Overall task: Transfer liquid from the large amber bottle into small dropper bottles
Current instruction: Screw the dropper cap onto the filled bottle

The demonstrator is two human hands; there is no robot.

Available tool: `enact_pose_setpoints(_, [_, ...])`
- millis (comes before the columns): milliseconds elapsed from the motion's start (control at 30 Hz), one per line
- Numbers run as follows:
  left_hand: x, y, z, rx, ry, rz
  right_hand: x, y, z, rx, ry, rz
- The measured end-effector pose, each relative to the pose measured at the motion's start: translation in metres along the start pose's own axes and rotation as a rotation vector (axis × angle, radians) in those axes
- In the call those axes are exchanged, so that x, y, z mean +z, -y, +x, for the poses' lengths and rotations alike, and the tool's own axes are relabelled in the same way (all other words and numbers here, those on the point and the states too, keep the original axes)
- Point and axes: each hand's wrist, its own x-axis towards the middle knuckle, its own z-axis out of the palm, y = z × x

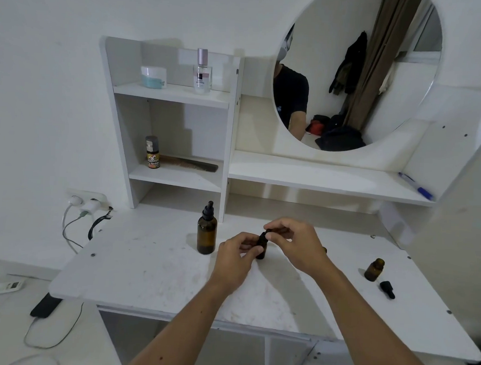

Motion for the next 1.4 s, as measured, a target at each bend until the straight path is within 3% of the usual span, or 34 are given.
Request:
enact_pose_setpoints(867, [-0.001, -0.003, -0.001, 0.028, 0.006, 0.061, 0.031, -0.013, 0.001, 0.06, -0.182, 0.107])
enact_pose_setpoints(1033, [-0.002, -0.007, -0.004, 0.03, 0.007, 0.017, 0.028, -0.016, -0.006, 0.119, -0.119, 0.146])
enact_pose_setpoints(1167, [-0.002, -0.006, -0.003, 0.026, 0.011, 0.007, 0.022, -0.017, -0.008, 0.026, -0.053, 0.103])
enact_pose_setpoints(1400, [-0.002, -0.008, -0.004, 0.024, 0.007, 0.011, 0.023, -0.014, -0.006, 0.097, -0.09, 0.14])
